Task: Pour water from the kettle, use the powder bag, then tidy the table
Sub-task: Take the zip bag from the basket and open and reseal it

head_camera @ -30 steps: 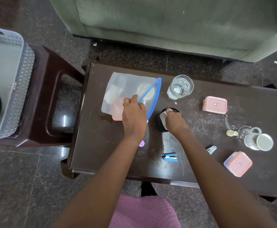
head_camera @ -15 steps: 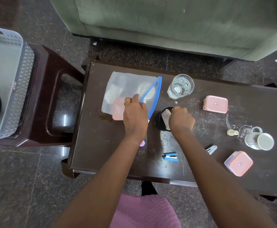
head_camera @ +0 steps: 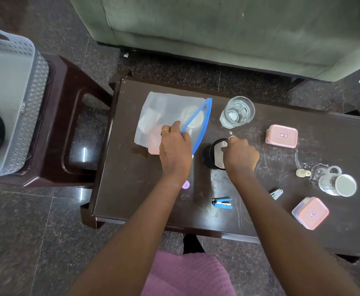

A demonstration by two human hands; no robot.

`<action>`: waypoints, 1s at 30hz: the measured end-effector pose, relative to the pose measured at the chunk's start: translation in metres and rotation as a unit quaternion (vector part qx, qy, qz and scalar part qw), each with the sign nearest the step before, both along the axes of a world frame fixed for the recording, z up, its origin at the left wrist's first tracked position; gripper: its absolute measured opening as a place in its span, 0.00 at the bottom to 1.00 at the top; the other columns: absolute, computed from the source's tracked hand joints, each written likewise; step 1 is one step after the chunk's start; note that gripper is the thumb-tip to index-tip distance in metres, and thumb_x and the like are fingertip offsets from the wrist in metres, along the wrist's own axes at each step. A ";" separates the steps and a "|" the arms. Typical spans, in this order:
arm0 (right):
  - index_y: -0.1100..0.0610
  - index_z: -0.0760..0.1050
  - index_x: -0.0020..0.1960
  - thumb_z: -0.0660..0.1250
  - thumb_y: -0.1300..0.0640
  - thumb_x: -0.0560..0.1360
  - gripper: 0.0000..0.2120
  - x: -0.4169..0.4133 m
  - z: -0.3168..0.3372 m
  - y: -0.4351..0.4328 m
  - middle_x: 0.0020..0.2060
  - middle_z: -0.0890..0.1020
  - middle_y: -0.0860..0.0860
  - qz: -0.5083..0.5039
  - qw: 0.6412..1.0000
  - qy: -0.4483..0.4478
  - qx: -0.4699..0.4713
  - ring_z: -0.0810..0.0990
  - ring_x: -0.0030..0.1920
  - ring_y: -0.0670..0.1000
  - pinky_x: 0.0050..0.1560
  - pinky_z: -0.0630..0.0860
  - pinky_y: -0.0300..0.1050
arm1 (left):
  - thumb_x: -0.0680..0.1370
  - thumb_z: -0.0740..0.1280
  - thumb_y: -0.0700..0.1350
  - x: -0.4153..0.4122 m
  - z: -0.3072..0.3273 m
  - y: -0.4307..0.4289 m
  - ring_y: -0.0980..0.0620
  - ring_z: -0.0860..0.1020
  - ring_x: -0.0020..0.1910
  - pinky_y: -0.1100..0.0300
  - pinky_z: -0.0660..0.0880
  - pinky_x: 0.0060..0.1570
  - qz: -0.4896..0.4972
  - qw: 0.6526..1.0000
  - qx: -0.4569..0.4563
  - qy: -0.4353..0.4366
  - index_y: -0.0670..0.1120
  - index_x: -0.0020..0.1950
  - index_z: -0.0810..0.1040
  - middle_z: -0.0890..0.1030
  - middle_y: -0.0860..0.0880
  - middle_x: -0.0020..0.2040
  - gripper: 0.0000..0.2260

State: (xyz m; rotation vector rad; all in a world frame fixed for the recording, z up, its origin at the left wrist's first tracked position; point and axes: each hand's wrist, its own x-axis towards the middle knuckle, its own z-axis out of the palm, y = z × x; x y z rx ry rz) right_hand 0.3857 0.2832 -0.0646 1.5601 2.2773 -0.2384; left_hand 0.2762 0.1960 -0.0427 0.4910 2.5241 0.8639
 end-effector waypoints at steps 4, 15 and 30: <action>0.59 0.75 0.53 0.65 0.60 0.74 0.08 -0.024 0.020 -0.005 0.48 0.81 0.62 -0.021 0.991 0.132 0.029 0.80 0.49 0.66 0.40 0.69 0.48 | 0.80 0.58 0.42 -0.005 0.004 -0.003 0.47 0.77 0.49 0.57 0.74 0.48 0.011 1.000 0.012 0.011 0.45 0.66 0.72 0.75 0.43 0.55 0.15; 0.57 0.81 0.37 0.70 0.61 0.69 0.03 -0.070 0.042 -0.018 0.66 0.73 0.59 0.284 0.896 0.335 0.064 0.71 0.65 0.65 0.56 0.67 0.60 | 0.74 0.64 0.38 -0.041 0.033 -0.019 0.42 0.76 0.47 0.48 0.75 0.50 -0.007 0.987 0.132 0.095 0.43 0.54 0.82 0.77 0.41 0.48 0.12; 0.56 0.80 0.50 0.67 0.57 0.73 0.08 -0.125 0.088 0.018 0.48 0.82 0.52 0.221 0.891 0.394 -0.036 0.76 0.55 0.54 0.64 0.57 0.59 | 0.73 0.70 0.42 -0.068 0.048 -0.048 0.53 0.77 0.54 0.66 0.71 0.57 0.000 0.932 0.327 0.155 0.37 0.56 0.79 0.81 0.42 0.53 0.14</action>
